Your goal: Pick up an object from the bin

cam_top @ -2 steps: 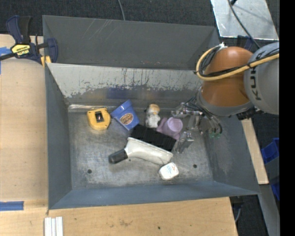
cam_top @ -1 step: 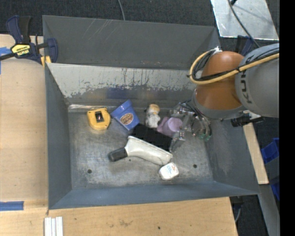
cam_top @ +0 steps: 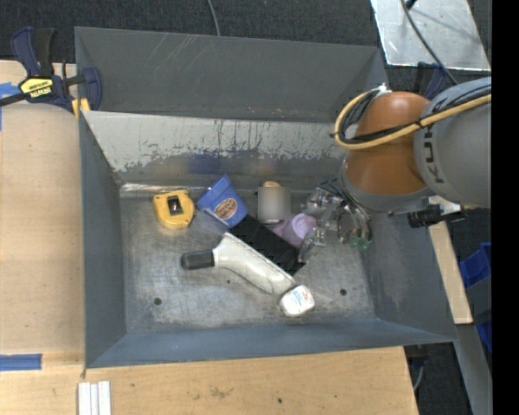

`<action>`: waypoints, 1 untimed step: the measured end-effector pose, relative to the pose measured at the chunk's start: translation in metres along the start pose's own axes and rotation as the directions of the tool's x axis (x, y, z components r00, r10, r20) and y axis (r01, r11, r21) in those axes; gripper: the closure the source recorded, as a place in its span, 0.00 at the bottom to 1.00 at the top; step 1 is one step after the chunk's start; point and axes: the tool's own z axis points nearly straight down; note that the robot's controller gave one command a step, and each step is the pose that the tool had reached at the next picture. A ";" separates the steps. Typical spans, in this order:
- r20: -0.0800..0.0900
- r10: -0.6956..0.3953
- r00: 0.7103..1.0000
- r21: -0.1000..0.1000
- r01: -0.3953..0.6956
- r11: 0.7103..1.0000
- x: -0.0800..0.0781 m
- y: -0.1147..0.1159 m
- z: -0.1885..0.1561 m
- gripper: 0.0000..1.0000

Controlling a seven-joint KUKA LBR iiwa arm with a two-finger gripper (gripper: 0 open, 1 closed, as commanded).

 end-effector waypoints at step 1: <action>0.000 0.000 1.000 0.000 0.000 1.000 0.000 0.000 0.000 1.00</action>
Offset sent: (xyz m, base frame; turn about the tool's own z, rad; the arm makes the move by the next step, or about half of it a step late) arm 0.0010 -0.0073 0.0504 0.0098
